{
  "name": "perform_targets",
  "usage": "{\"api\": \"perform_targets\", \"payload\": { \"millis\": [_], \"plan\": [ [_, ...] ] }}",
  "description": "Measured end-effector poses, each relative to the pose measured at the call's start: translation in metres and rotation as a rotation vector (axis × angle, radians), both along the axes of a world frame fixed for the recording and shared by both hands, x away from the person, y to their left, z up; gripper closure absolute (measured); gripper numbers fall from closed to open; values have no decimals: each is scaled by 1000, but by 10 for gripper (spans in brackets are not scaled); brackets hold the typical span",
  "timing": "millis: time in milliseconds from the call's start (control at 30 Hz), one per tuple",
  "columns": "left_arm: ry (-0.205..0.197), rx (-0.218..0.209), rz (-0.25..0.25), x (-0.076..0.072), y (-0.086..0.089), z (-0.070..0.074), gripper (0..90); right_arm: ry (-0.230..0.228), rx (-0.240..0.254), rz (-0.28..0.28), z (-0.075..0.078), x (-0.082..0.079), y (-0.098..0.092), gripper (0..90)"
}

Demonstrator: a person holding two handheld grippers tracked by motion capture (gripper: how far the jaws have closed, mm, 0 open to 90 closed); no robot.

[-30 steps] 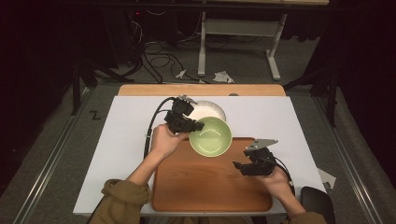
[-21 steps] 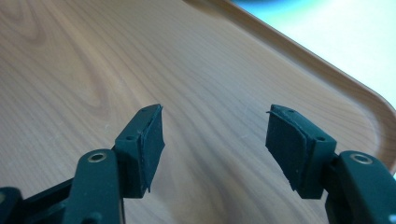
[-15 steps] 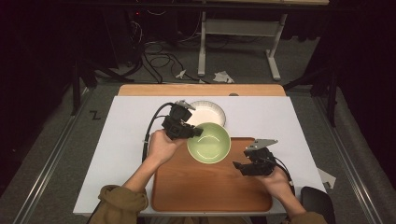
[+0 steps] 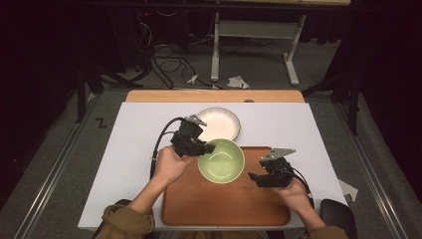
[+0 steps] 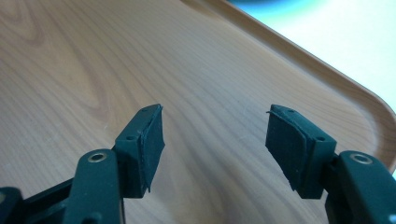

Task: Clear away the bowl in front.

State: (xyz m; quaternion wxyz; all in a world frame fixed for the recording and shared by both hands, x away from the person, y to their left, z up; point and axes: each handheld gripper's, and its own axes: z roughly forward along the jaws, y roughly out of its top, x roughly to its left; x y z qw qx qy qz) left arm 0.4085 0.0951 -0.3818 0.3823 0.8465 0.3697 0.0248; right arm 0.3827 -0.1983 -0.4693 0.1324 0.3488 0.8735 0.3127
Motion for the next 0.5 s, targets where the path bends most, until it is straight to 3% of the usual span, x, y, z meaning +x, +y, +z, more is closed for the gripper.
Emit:
{"api": "perform_targets", "payload": {
  "millis": [500],
  "plan": [
    [30, -10, 3, -4, 6, -14, 824, 4, -12, 5, 0, 0, 1, 372]
  ]
}}
